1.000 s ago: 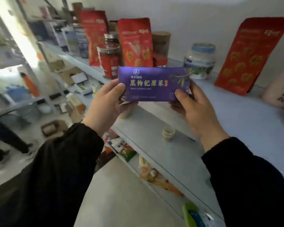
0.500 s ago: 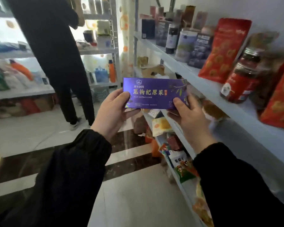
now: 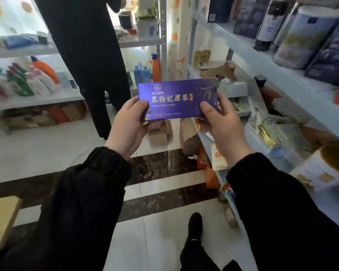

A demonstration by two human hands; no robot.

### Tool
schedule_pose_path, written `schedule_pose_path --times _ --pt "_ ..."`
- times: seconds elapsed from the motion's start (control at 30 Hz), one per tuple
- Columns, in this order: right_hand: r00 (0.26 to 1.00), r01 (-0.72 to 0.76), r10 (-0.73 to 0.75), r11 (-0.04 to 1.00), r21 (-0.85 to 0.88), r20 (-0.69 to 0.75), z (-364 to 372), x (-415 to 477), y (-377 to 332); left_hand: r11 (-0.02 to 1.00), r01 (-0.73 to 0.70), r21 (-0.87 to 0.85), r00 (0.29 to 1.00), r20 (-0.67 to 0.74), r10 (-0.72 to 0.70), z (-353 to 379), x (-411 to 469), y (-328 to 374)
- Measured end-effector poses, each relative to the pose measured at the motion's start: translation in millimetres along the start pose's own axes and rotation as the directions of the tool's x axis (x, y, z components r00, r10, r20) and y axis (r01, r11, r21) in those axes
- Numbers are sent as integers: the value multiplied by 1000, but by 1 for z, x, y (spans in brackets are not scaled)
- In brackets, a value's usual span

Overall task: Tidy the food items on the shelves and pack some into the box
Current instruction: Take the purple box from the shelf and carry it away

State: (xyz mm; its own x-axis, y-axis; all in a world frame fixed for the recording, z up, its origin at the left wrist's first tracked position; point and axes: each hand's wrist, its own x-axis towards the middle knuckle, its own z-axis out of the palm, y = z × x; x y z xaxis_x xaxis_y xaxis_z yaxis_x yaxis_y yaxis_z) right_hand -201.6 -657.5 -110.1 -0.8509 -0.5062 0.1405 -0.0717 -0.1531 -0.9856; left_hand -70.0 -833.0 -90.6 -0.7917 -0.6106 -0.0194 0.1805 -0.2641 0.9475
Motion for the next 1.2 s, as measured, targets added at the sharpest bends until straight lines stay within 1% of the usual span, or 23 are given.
schedule_pose_path --times 0.13,0.33,0.47,0.6,0.7,0.8,0.97,1.07,1.2 --pt "1000 -30 30 999 31 9 -3 80 28 999 35 4 999 -37 -35 6 83 -12" --pt "996 -79 77 996 48 47 -3 213 55 992 30 122 996 -85 -19 21 212 -17" --pt "995 -88 86 996 33 50 11 290 77 993 25 114 991 -133 -10 17 282 -29" --pt "984 -159 155 986 43 90 32 351 109 987 46 155 987 -162 -21 -8 340 -42" --pt "971 -201 198 980 5 135 52 398 132 976 39 213 988 -151 -7 -35 389 -53" --pt "961 -203 209 978 -52 180 80 450 150 972 51 230 985 -170 -11 -65 445 -60" --pt "958 -232 244 969 -91 152 135 541 178 980 84 182 975 -216 -44 -113 546 -63" --pt "965 -219 231 970 -103 126 157 588 190 981 97 169 978 -199 -62 -130 605 -61" --pt "959 -268 271 962 -48 87 172 642 220 972 129 194 981 -169 -97 -137 677 -65"
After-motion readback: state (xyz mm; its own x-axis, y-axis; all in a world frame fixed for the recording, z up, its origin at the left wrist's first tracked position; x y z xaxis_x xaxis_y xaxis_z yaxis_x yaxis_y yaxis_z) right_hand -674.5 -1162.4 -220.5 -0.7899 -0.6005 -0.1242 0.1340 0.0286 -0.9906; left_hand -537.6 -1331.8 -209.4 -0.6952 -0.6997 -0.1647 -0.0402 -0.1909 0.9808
